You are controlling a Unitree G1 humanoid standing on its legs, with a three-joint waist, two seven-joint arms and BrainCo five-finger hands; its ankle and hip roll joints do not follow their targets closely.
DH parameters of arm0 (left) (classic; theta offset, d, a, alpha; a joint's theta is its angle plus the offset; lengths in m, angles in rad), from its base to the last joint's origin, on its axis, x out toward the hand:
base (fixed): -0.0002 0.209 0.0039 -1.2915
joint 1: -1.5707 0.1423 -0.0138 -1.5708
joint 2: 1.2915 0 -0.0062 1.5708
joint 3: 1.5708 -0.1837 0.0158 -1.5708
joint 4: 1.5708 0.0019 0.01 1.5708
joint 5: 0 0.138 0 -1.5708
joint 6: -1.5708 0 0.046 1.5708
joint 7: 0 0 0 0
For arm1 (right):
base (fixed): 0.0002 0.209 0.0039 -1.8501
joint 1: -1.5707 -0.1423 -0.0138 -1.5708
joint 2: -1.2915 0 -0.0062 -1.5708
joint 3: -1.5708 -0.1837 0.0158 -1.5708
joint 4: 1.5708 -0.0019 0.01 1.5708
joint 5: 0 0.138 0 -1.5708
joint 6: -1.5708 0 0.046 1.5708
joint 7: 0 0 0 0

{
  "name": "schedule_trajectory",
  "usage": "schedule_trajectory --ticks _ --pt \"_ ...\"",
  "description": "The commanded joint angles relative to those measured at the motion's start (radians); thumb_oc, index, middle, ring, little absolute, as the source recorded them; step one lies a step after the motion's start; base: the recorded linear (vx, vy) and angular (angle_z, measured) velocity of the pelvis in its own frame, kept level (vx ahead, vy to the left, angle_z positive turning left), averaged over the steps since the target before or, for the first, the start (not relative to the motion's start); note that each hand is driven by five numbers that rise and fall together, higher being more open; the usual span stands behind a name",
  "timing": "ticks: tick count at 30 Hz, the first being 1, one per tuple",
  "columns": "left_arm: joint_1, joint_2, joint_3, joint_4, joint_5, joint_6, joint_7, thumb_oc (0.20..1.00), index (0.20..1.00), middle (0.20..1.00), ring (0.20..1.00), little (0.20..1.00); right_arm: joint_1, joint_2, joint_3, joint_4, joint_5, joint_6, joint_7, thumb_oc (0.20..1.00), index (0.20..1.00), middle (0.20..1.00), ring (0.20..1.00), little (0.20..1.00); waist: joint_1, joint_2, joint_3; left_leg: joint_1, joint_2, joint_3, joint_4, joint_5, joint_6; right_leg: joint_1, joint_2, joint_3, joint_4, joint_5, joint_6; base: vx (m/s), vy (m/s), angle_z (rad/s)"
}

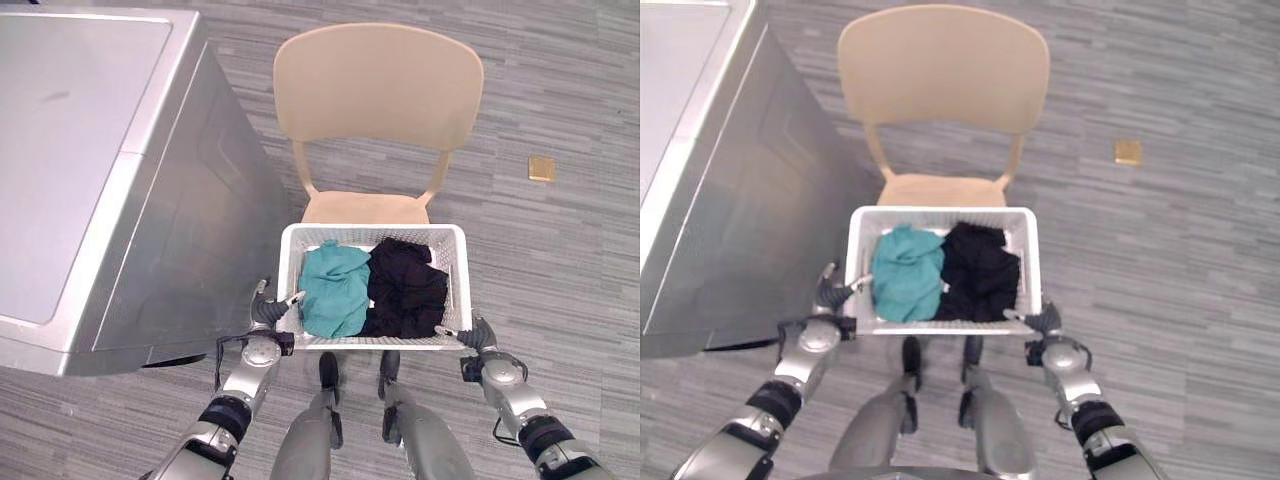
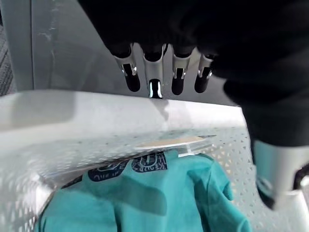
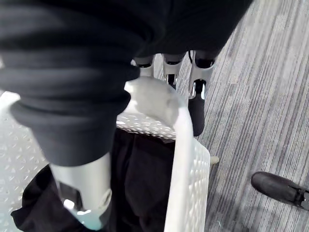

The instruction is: Grab the laundry basket,head to the washer,open it,put in the laundry and shut it.

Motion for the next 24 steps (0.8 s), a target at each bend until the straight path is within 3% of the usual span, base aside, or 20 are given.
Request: schedule_trajectory --ticks 1,9,15,18,24 --pt "-0.029 -0.011 -0.023 -0.06 0.012 -0.057 -0.026 1.0 1.0 1.0 1.0 1.0 -0.029 0.069 0.022 -0.061 0.062 -0.07 0.036 1.0 1.0 1.0 1.0 1.0 0.01 -0.034 -0.038 -0.081 -0.045 -0.026 0.065 -0.056 0.0 -0.004 -0.016 0.061 -0.002 -0.055 0.074 0.0 0.0 0.0" --pt "0.011 0.051 0.048 -0.144 0.062 -0.063 -0.021 1.0 1.0 1.0 1.0 1.0 0.0 -0.004 -0.015 -0.121 0.009 -0.074 0.059 1.0 1.0 1.0 1.0 1.0 0.022 -0.033 -0.046 -0.054 -0.042 -0.033 0.018 -0.033 -0.003 0.011 -0.011 0.049 -0.02 -0.057 0.082 0.01 -0.048 0.01" --pt "0.274 0.091 0.177 -0.243 0.057 -0.078 -0.102 1.0 1.0 1.0 1.0 1.0 0.164 -0.116 -0.127 -0.173 -0.065 -0.084 0.141 1.0 1.0 1.0 1.0 1.0 0.037 -0.02 -0.065 0.036 -0.038 -0.044 0.0 -0.04 -0.009 0.093 -0.013 0.037 -0.007 -0.099 0.082 0.07 -0.044 0.0" --pt "0.337 0.095 0.195 -0.247 0.055 -0.07 -0.136 1.0 1.0 1.0 1.0 1.0 0.205 -0.138 -0.158 -0.182 -0.085 -0.084 0.164 1.0 1.0 1.0 1.0 1.0 0.039 -0.015 -0.074 0.058 -0.037 -0.05 0.002 -0.044 -0.009 0.112 -0.014 0.03 0.004 -0.113 0.081 0.05 -0.045 0.16" --pt "0.466 0.057 0.194 -0.045 0.065 -0.033 -0.227 1.0 1.0 1.0 1.0 1.0 0.276 -0.14 -0.158 -0.042 -0.207 -0.072 0.195 1.0 1.0 1.0 1.0 1.0 0.054 0.004 -0.109 0.15 -0.037 -0.057 0.017 -0.069 -0.009 0.2 -0.016 0.018 0.04 -0.16 0.076 0.02 -0.033 0.12"
